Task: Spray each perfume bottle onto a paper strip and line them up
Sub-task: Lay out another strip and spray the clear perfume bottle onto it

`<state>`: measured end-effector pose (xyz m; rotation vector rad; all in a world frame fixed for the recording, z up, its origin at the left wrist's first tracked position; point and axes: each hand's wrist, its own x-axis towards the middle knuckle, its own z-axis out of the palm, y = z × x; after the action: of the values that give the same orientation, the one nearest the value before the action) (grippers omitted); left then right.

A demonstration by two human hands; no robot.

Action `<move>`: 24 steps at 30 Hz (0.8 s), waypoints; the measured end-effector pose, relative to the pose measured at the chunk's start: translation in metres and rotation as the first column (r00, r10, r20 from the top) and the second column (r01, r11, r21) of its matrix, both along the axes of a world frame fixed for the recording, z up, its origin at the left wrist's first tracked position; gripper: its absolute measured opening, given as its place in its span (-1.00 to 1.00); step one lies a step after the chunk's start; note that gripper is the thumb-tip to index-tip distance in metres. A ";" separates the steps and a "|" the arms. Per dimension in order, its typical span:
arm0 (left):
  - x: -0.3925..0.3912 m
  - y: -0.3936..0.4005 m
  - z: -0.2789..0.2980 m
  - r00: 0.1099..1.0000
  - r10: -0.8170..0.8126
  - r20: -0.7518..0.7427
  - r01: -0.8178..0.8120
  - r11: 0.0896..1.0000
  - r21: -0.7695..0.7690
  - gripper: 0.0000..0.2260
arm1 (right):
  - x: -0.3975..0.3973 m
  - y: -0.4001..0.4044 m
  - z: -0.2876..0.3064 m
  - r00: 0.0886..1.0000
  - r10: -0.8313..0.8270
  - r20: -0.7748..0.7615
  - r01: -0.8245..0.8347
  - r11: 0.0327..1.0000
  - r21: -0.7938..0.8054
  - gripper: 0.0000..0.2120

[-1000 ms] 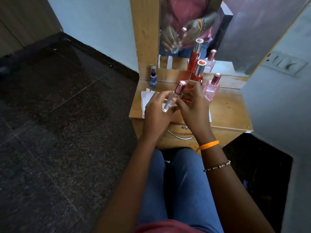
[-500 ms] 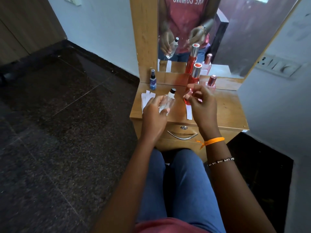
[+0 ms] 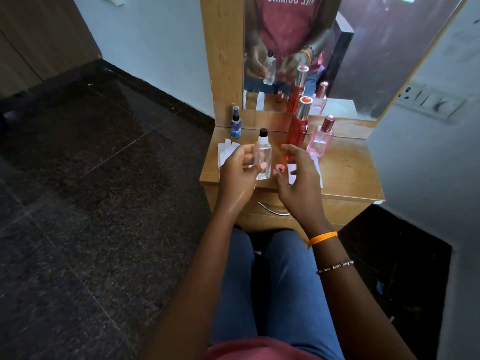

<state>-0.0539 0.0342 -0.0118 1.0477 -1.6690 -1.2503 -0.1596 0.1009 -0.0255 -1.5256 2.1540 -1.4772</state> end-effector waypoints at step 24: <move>-0.028 -0.050 -0.028 0.598 0.176 0.782 0.155 0.932 -0.327 -0.72 | -0.020 0.005 0.011 0.962 0.092 0.257 -0.100 0.995 0.021 -0.71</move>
<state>-0.0819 -0.0156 -0.0403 1.4939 -2.4428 -0.3558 -0.1792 0.1063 -0.0140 -1.3243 1.9206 -1.5045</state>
